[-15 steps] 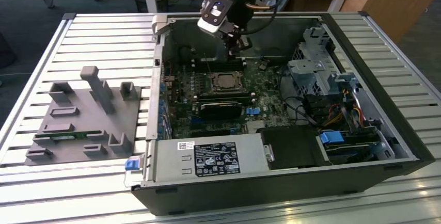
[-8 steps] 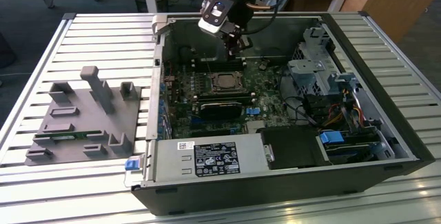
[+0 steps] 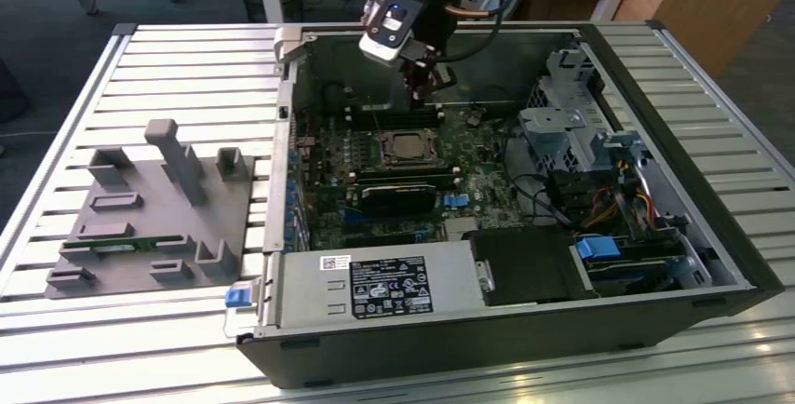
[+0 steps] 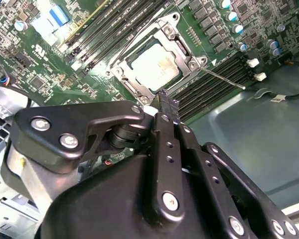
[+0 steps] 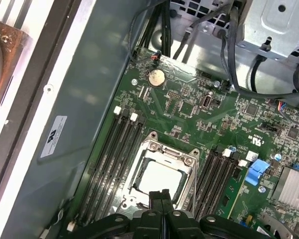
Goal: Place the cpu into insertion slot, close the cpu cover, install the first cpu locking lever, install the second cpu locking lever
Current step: 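Install the first cpu locking lever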
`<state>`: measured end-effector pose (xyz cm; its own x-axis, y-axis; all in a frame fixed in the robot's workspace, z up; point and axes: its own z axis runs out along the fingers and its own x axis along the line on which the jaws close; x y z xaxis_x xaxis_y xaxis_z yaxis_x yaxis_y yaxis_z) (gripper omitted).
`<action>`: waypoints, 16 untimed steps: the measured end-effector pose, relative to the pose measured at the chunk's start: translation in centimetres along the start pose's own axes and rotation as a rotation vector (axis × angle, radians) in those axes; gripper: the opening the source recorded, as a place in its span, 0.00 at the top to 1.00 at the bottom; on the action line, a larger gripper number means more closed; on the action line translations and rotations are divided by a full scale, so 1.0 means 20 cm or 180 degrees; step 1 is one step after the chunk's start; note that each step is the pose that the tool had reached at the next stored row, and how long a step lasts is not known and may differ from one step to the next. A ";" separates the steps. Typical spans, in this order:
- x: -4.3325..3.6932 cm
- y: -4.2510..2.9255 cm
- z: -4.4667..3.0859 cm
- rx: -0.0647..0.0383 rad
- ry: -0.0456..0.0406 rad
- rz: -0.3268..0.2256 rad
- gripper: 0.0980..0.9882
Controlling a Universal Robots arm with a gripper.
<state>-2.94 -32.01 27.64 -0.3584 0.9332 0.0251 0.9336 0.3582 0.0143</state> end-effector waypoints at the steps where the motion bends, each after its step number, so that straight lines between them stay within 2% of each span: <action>1: 0.000 0.000 0.000 0.0000 0.0000 -0.0011 0.98; 16: 0.000 0.000 0.000 0.0004 0.0002 -0.0164 0.98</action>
<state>-2.94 -32.01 27.65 -0.4060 0.9135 0.0250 0.9139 0.4058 0.0142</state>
